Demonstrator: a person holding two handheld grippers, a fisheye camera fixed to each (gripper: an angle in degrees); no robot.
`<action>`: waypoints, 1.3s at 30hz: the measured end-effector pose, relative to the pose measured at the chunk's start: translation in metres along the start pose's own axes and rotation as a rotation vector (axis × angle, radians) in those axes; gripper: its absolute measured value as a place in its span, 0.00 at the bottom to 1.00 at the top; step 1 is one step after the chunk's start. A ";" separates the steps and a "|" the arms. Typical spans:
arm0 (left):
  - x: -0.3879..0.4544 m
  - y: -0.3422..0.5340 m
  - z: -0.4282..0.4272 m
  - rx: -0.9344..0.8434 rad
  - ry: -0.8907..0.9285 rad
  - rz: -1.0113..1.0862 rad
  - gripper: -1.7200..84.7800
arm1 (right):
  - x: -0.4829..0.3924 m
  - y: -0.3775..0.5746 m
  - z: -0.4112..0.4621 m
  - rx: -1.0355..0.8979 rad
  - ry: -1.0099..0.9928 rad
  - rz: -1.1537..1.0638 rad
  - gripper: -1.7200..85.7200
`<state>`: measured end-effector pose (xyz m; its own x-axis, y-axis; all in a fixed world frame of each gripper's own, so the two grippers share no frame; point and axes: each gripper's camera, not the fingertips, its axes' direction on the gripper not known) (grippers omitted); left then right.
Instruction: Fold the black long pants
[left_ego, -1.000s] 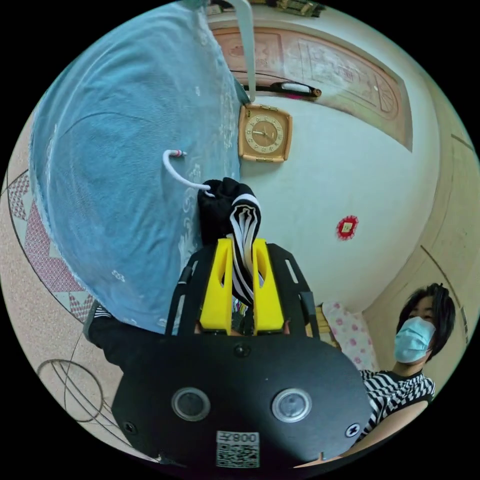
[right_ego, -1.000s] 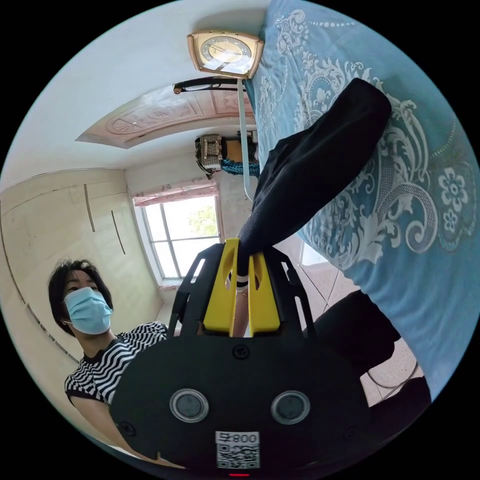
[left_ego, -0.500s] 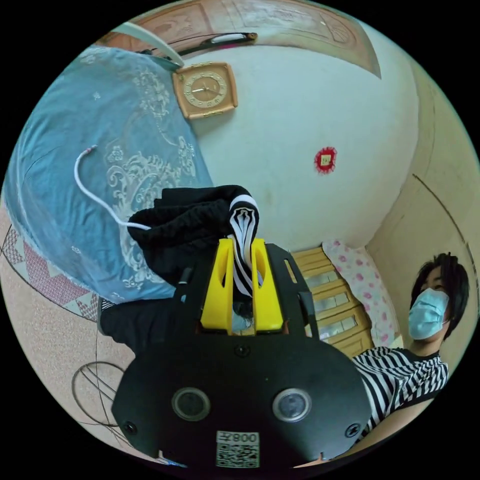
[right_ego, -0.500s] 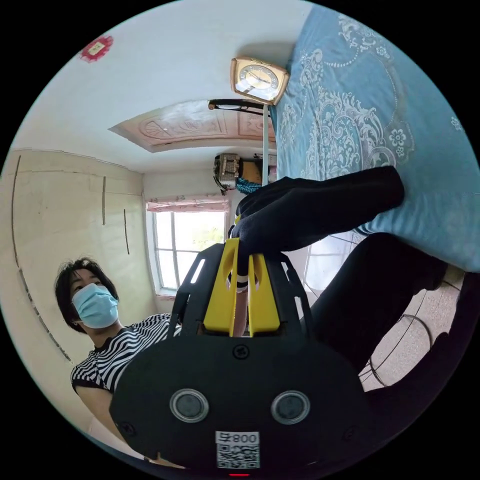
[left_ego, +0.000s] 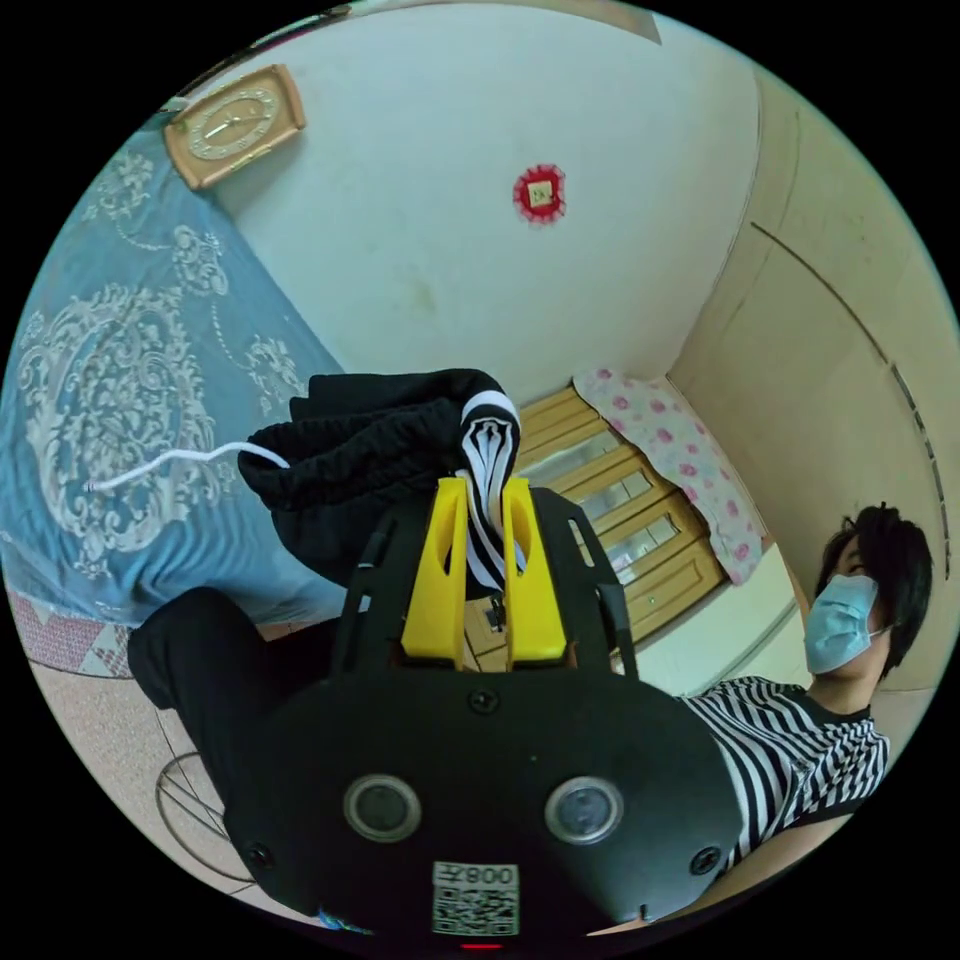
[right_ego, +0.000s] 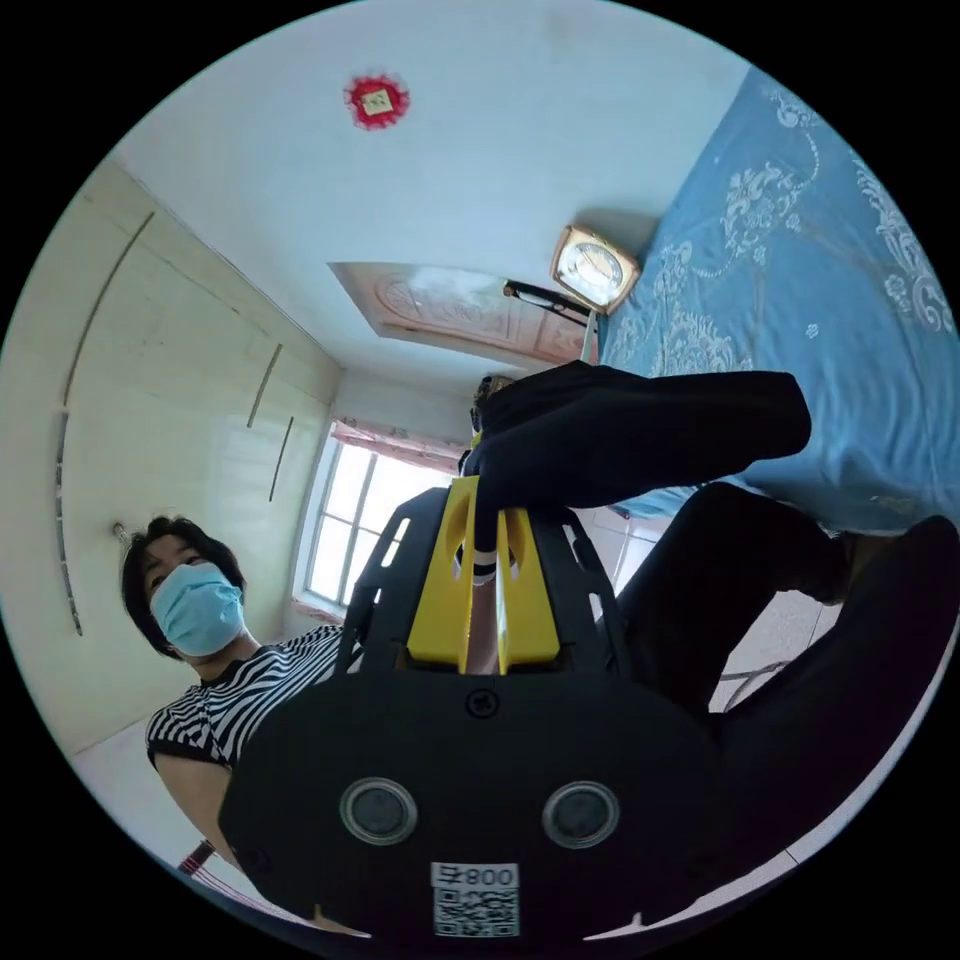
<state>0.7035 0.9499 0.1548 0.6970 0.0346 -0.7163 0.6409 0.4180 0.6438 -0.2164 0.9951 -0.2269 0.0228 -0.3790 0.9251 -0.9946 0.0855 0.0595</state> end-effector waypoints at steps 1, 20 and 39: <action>-0.008 0.002 0.012 -0.015 0.003 0.001 0.09 | -0.012 0.005 -0.017 0.032 0.000 -0.014 0.02; -0.300 -0.011 0.575 -0.572 0.185 0.119 0.09 | -0.225 -0.060 -0.392 0.619 0.268 -0.286 0.02; -0.779 0.051 0.899 -0.832 0.059 -0.035 0.10 | -0.077 -0.156 -0.547 0.697 0.351 0.045 0.04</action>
<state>0.4825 0.1286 0.9873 0.6481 0.0471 -0.7601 0.1988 0.9530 0.2287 -0.0069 1.5154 -0.1024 -0.1036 -0.0655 0.9925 -0.8268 -0.5490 -0.1226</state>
